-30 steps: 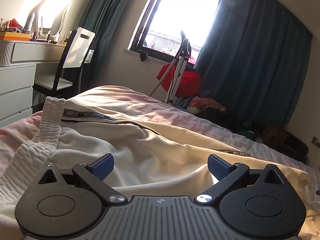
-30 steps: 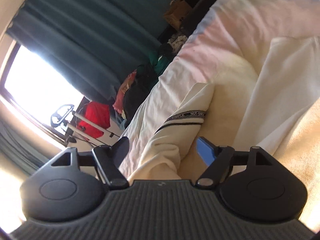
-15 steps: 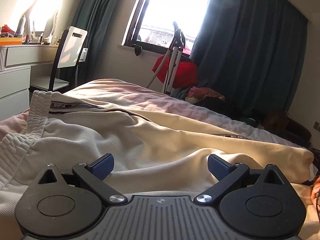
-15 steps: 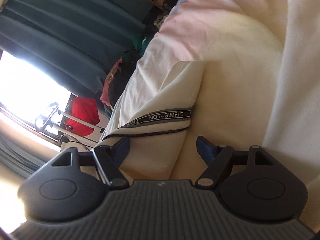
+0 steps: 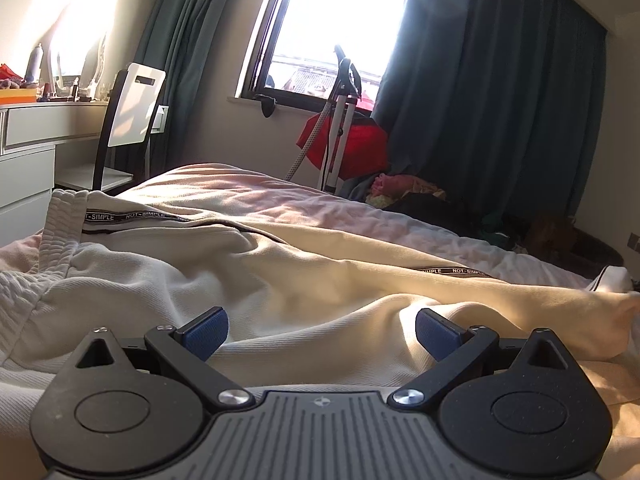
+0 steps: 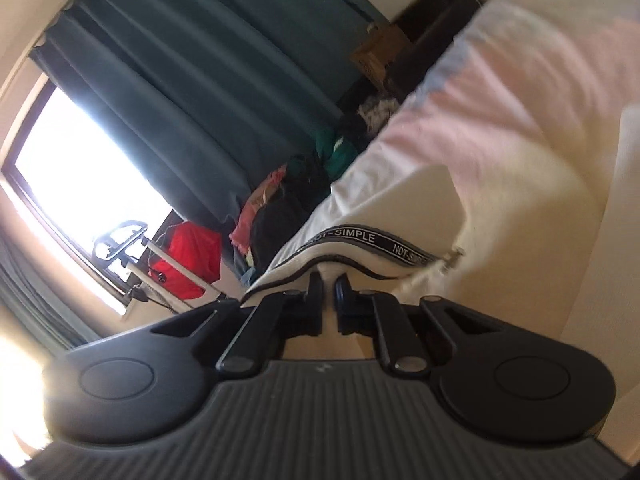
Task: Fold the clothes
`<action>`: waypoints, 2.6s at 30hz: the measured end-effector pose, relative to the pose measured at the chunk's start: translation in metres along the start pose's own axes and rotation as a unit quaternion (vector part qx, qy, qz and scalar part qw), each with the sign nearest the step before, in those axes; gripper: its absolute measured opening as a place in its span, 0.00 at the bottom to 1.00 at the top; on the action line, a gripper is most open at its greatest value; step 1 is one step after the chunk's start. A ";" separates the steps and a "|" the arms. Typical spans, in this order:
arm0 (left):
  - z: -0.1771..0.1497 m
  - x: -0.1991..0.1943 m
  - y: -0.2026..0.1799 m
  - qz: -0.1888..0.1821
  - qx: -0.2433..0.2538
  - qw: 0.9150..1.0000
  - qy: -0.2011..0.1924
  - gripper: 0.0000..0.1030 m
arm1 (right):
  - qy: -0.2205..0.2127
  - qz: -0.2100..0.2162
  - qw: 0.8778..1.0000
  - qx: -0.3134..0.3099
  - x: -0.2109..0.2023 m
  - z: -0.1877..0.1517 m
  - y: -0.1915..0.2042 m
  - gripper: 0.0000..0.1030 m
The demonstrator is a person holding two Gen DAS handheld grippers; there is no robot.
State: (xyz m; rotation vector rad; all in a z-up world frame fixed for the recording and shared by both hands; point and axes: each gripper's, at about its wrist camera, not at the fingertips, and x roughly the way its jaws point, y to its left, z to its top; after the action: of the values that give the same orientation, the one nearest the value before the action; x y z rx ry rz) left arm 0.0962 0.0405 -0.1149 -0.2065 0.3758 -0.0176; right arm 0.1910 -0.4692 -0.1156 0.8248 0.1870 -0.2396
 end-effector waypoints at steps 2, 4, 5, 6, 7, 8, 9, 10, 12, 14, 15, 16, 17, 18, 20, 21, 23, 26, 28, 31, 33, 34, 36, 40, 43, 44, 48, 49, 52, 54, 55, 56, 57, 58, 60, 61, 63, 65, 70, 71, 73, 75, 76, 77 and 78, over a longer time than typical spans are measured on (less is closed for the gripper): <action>0.000 -0.003 -0.003 -0.005 0.008 1.000 -0.001 0.98 | -0.039 -0.015 0.996 -0.074 -0.025 0.000 0.023 0.09; 0.000 -0.003 -0.007 -0.010 0.016 1.000 -0.001 0.98 | -0.083 -0.023 0.985 -0.148 -0.046 -0.004 0.044 0.09; -0.001 -0.004 -0.008 -0.012 0.019 1.000 -0.001 0.98 | -0.104 -0.027 0.978 -0.178 -0.053 -0.005 0.053 0.08; -0.001 -0.004 -0.010 -0.014 0.022 1.000 -0.001 0.98 | -0.123 -0.031 0.971 -0.204 -0.058 -0.005 0.062 0.08; -0.001 -0.005 -0.011 -0.016 0.026 1.000 -0.002 0.98 | -0.136 -0.035 0.964 -0.226 -0.058 -0.005 0.068 0.08; -0.001 -0.005 -0.012 -0.018 0.029 0.999 -0.003 0.98 | -0.143 -0.039 0.958 -0.246 -0.053 -0.005 0.073 0.08; -0.002 -0.005 -0.013 -0.020 0.030 0.999 -0.003 0.98 | -0.143 -0.043 0.954 -0.261 -0.044 -0.005 0.075 0.08; -0.002 -0.004 -0.013 -0.020 0.030 0.999 -0.001 0.98 | -0.136 -0.049 0.952 -0.269 -0.031 -0.004 0.076 0.08; -0.003 -0.002 -0.013 -0.020 0.028 0.999 0.002 0.98 | -0.094 -0.072 0.954 -0.276 0.010 0.001 0.073 0.08; -0.004 -0.001 -0.012 -0.021 0.025 0.999 0.005 0.98 | -0.047 -0.101 0.955 -0.275 0.050 0.005 0.066 0.08; -0.005 0.000 -0.011 -0.021 0.023 0.999 0.006 0.98 | -0.023 -0.117 0.955 -0.271 0.069 0.006 0.061 0.09; -0.006 0.002 -0.010 -0.022 0.020 1.000 0.008 0.98 | -0.005 -0.127 0.955 -0.267 0.083 0.008 0.056 0.10; -0.006 0.004 -0.009 -0.022 0.015 1.000 0.010 0.98 | 0.008 -0.130 0.958 -0.257 0.092 0.010 0.050 0.10; -0.007 0.007 -0.008 -0.022 0.009 1.000 0.013 0.98 | 0.020 -0.131 0.960 -0.247 0.100 0.012 0.045 0.11; -0.011 0.015 -0.003 -0.030 -0.008 0.999 0.021 0.98 | 0.032 -0.115 0.968 -0.219 0.102 0.016 0.038 0.12; -0.012 0.019 -0.002 -0.031 -0.014 0.999 0.028 0.98 | 0.035 -0.104 0.972 -0.209 0.098 0.018 0.035 0.14; -0.013 0.026 -0.001 -0.026 -0.018 0.999 0.045 0.98 | 0.050 -0.090 0.975 -0.195 0.089 0.022 0.032 0.24; -0.013 0.025 0.000 -0.027 -0.019 0.998 0.044 0.98 | 0.054 -0.059 0.986 -0.148 0.062 0.026 0.027 0.74; -0.012 0.020 -0.001 -0.030 -0.016 0.999 0.041 0.98 | 0.034 -0.032 0.993 -0.106 0.033 0.027 0.021 0.80; -0.011 0.009 -0.004 -0.033 -0.006 0.999 0.036 0.98 | 0.015 -0.018 0.999 -0.025 -0.006 0.029 0.002 0.81; -0.009 -0.001 -0.006 -0.035 -0.001 0.999 0.034 0.98 | 0.009 -0.018 0.999 0.051 -0.029 0.027 -0.021 0.82; -0.009 -0.006 -0.007 -0.036 -0.001 0.999 0.035 0.98 | 0.013 -0.025 0.997 0.077 -0.038 0.025 -0.031 0.82; -0.009 -0.017 -0.008 -0.038 -0.004 0.999 0.039 0.98 | 0.049 -0.044 0.991 0.116 -0.042 0.022 -0.042 0.82; -0.010 -0.029 -0.020 -0.041 0.020 0.998 0.039 0.98 | 0.129 -0.012 0.968 0.214 -0.039 0.012 -0.065 0.82; -0.013 -0.032 -0.029 -0.039 0.045 0.998 0.035 0.98 | 0.137 -0.024 0.962 0.234 -0.034 0.001 -0.075 0.82; -0.014 -0.030 -0.031 -0.038 0.050 0.997 0.037 0.98 | 0.140 -0.026 0.961 0.235 -0.030 -0.002 -0.079 0.82; -0.021 -0.017 -0.033 -0.035 0.056 0.997 0.050 0.98 | 0.144 -0.032 0.962 0.230 -0.005 -0.005 -0.098 0.80; -0.022 -0.014 -0.033 -0.035 0.056 0.996 0.052 0.98 | 0.133 -0.030 0.964 0.227 0.000 -0.003 -0.100 0.80; -0.022 -0.009 -0.033 -0.036 0.050 0.997 0.052 0.98 | 0.082 -0.030 0.976 0.201 0.016 0.012 -0.105 0.81; -0.020 -0.006 -0.032 -0.037 0.041 0.997 0.050 0.98 | 0.062 -0.031 0.982 0.178 0.031 0.024 -0.107 0.80; -0.019 -0.005 -0.031 -0.037 0.036 0.997 0.049 0.98 | 0.061 -0.031 0.983 0.172 0.039 0.030 -0.108 0.60; -0.018 -0.004 -0.031 -0.038 0.031 0.998 0.047 0.98 | 0.065 -0.044 0.984 0.158 0.050 0.040 -0.106 0.44; -0.017 -0.003 -0.030 -0.038 0.027 0.998 0.046 0.98 | 0.066 -0.068 0.986 0.134 0.059 0.050 -0.099 0.02; -0.016 -0.002 -0.028 -0.038 0.022 0.998 0.046 0.98 | 0.056 -0.083 0.990 0.103 0.066 0.062 -0.088 0.04; -0.014 0.001 -0.027 -0.038 0.014 0.998 0.047 0.98 | 0.024 -0.088 0.994 0.058 0.072 0.090 -0.064 0.04; -0.013 0.001 -0.026 -0.039 0.010 0.998 0.047 0.98 | 0.003 -0.081 0.996 0.042 0.072 0.106 -0.051 0.04; -0.012 0.002 -0.024 -0.041 0.004 0.998 0.049 0.98 | -0.035 -0.057 0.998 0.005 0.069 0.137 -0.022 0.03; -0.011 0.002 -0.024 -0.042 0.001 0.998 0.051 0.98 | -0.058 -0.040 0.997 -0.037 0.055 0.160 -0.004 0.03; -0.010 0.000 -0.027 -0.047 0.000 0.998 0.052 0.98 | -0.001 -0.036 0.999 -0.026 0.033 0.164 -0.026 0.05; -0.010 -0.002 -0.029 -0.049 0.002 0.998 0.051 0.98 | 0.013 -0.035 0.999 -0.014 0.027 0.154 -0.036 0.06; -0.011 -0.006 -0.032 -0.050 0.011 0.998 0.047 0.98 | 0.043 -0.037 0.998 0.019 0.018 0.136 -0.052 0.07; -0.011 -0.011 -0.035 -0.053 0.019 0.998 0.043 0.98 | 0.070 -0.046 0.994 0.071 0.008 0.112 -0.072 0.08; -0.011 -0.014 -0.036 -0.054 0.022 0.997 0.041 0.98 | 0.081 -0.050 0.990 0.101 0.002 0.098 -0.081 0.09; -0.011 -0.016 -0.037 -0.055 0.026 0.997 0.039 0.98 | 0.089 -0.052 0.985 0.135 -0.003 0.085 -0.090 0.12; -0.011 -0.019 -0.038 -0.056 0.029 0.997 0.037 0.98 | 0.093 -0.052 0.979 0.173 -0.008 0.070 -0.096 0.28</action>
State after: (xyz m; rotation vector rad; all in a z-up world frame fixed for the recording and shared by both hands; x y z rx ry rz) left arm 0.0759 0.0020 -0.1101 -0.1704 0.4358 -0.1473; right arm 0.1614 -0.5833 -0.1347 1.1870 0.3717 -0.2974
